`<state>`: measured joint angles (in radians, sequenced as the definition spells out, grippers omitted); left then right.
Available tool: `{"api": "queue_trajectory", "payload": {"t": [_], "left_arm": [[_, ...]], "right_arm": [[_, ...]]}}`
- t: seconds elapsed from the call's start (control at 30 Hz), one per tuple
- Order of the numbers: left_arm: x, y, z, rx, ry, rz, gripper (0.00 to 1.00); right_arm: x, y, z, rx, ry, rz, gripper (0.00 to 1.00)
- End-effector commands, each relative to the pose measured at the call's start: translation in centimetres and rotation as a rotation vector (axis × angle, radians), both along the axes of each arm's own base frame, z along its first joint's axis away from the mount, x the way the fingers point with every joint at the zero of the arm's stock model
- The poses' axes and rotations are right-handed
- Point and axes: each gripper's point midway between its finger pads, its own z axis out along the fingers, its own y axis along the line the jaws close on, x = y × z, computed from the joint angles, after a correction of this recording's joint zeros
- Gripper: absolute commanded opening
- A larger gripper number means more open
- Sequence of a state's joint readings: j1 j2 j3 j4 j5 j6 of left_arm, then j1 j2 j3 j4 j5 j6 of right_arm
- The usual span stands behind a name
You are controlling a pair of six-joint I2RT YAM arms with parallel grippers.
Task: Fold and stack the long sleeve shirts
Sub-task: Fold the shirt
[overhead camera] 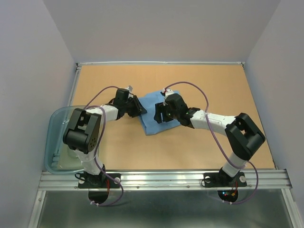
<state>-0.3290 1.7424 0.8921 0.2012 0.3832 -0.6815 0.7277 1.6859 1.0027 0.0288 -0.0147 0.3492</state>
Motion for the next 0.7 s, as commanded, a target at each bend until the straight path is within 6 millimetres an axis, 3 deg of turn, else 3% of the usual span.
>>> {"api": "queue_trajectory", "payload": {"t": [0.0, 0.1, 0.17, 0.23, 0.37, 0.47, 0.67], "left_arm": [[-2.5, -4.9, 3.3, -0.089, -0.051, -0.12, 0.43], [-4.9, -8.5, 3.7, -0.125, -0.056, -0.21, 0.46], [-6.0, -9.7, 4.6, -0.158, -0.06, -0.243, 0.47], [-6.3, -9.8, 5.6, -0.169, -0.082, -0.249, 0.47], [-6.6, -8.1, 8.0, -0.152, -0.139, -0.203, 0.49], [-7.4, -6.7, 9.0, -0.144, -0.157, -0.17, 0.5], [-7.4, -0.6, 7.3, -0.137, -0.104, 0.05, 0.5]], "right_arm": [[1.7, -0.9, 3.5, -0.009, -0.131, -0.064, 0.67], [2.1, -1.8, 4.8, -0.037, -0.17, -0.09, 0.67], [2.2, -2.5, 6.0, -0.04, -0.196, -0.109, 0.68], [2.4, -3.3, 7.0, -0.046, -0.231, -0.139, 0.69], [1.9, -4.8, 9.8, -0.067, -0.291, -0.15, 0.74], [1.9, -4.8, 11.3, -0.077, -0.321, -0.12, 0.75], [1.2, -2.9, 10.6, -0.135, -0.279, 0.037, 0.75]]}}
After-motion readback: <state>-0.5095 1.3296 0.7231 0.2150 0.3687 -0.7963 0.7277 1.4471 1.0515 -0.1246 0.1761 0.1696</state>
